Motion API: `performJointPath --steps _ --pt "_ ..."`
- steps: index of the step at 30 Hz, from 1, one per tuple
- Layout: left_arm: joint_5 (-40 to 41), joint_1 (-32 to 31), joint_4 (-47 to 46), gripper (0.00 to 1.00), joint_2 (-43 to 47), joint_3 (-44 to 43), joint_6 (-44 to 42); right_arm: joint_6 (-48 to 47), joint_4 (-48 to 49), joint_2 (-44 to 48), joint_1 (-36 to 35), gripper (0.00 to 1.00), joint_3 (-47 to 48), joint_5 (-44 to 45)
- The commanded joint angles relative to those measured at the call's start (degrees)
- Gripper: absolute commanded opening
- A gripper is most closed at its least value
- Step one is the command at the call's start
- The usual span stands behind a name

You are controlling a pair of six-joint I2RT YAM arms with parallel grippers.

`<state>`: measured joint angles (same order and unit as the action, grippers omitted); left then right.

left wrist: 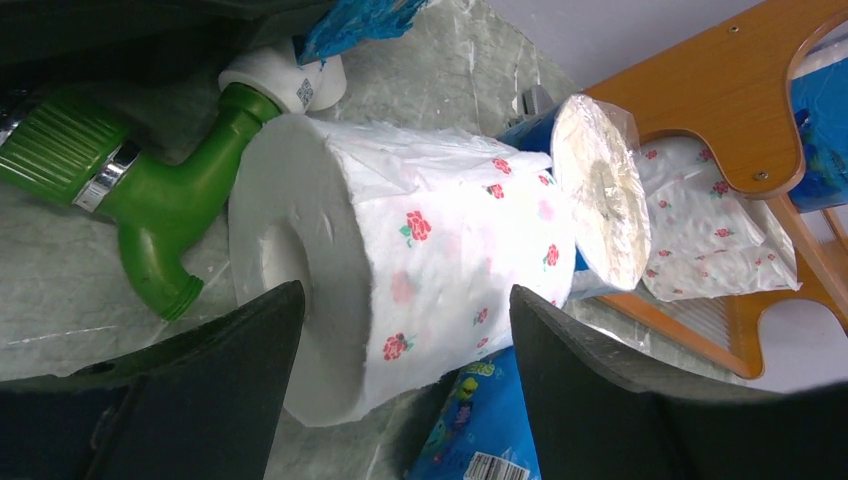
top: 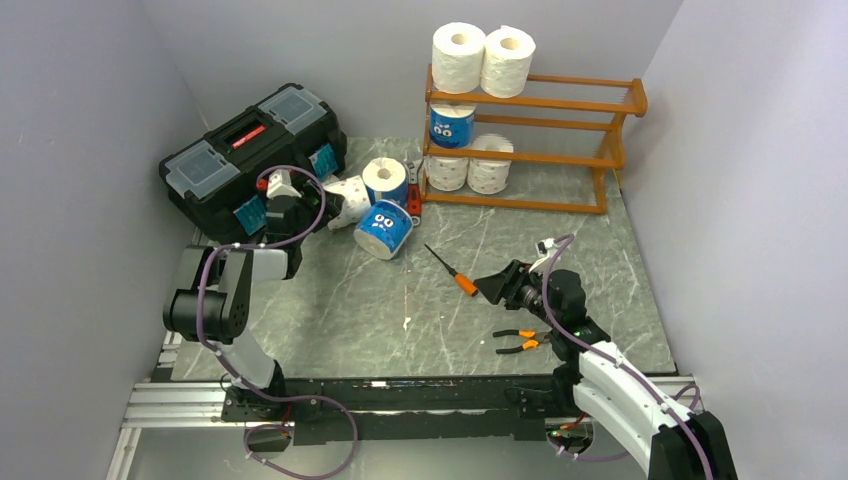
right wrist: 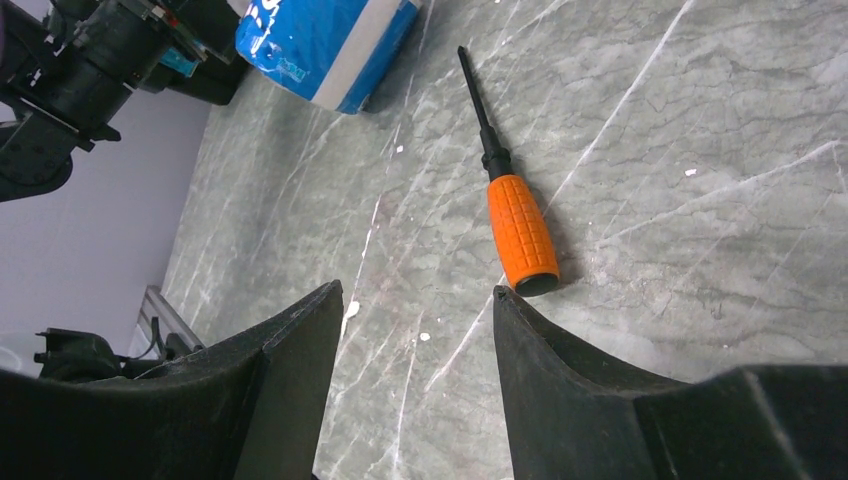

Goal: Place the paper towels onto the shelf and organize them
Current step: Adjust the paper towel at the center of the board.

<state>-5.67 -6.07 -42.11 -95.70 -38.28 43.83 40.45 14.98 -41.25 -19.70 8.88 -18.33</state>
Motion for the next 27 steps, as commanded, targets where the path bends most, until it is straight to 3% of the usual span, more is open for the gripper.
performJointPath --steps 1,9,19,27 --pt "-2.7 -0.1 -5.1 0.80 -1.7 -1.2 0.6 -1.0 1.6 0.1 -0.3 0.59 0.3 0.5" --pt "-3.7 -0.1 -5.8 0.78 -2.3 -1.4 0.4 -1.2 0.8 0.5 -0.2 0.59 0.3 1.0" --pt "-3.6 -0.1 -6.9 0.55 0.8 1.3 -0.2 -1.1 1.4 -0.6 -0.3 0.59 0.5 0.9" --pt "-2.6 0.0 -5.0 0.51 6.3 3.3 -0.7 -1.0 1.4 -0.7 -0.2 0.59 0.3 1.1"
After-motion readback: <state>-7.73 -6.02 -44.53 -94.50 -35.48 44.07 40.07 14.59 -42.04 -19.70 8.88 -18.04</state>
